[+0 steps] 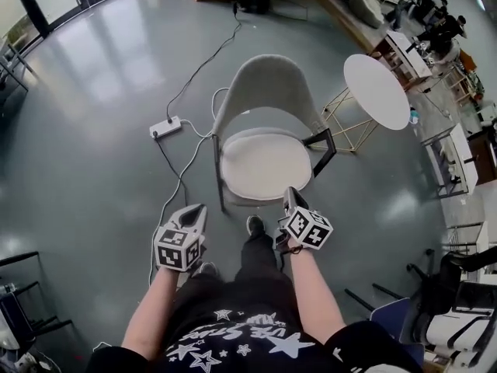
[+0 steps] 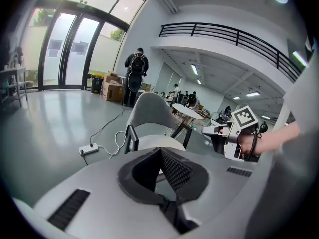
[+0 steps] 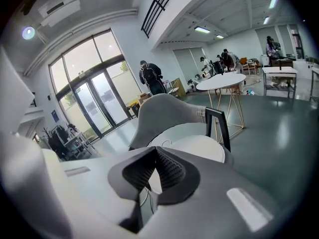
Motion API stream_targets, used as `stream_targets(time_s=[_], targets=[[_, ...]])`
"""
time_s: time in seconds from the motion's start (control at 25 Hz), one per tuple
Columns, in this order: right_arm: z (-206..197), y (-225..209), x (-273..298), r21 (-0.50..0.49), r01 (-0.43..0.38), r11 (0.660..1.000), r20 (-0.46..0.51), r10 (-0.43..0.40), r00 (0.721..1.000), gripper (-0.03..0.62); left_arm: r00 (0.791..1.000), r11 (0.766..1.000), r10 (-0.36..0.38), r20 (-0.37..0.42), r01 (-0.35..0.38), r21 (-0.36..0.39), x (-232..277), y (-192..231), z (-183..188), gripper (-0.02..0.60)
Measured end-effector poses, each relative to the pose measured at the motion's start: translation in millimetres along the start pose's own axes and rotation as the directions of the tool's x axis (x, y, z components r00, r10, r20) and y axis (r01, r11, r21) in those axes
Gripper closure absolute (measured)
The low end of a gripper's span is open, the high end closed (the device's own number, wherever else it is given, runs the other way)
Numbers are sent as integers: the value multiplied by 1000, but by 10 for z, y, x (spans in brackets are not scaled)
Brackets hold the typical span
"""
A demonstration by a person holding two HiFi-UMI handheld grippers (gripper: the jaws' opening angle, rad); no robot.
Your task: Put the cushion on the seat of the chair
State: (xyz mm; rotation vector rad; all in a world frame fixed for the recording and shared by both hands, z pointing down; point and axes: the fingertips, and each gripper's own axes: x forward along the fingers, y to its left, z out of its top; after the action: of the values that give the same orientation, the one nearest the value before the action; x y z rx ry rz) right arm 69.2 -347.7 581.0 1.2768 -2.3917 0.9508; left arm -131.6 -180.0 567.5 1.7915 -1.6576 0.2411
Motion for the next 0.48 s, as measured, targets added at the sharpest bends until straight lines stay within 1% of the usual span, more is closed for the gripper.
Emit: stream_targets(time_s=[0.12,0.2,0.32,0.48], targets=[[3,203,-281,8,-7,1000,38,7,999,591,999,1000,-24,42,23,17,-300,-34,87,574],[-24,304,-468,17,5,1000,62,-6,998,591,997,998,-52,57,50,37,-452,-51,115,574],[-173,393,-802,39,43,998,76,-46,996,591,994,992,-104,41,101,72,-593,-67,82,574],[-399,319,-1294,19,94,995,55,-94,994,591,987,983,-160,8,158,93,-638,-231,-27,574]])
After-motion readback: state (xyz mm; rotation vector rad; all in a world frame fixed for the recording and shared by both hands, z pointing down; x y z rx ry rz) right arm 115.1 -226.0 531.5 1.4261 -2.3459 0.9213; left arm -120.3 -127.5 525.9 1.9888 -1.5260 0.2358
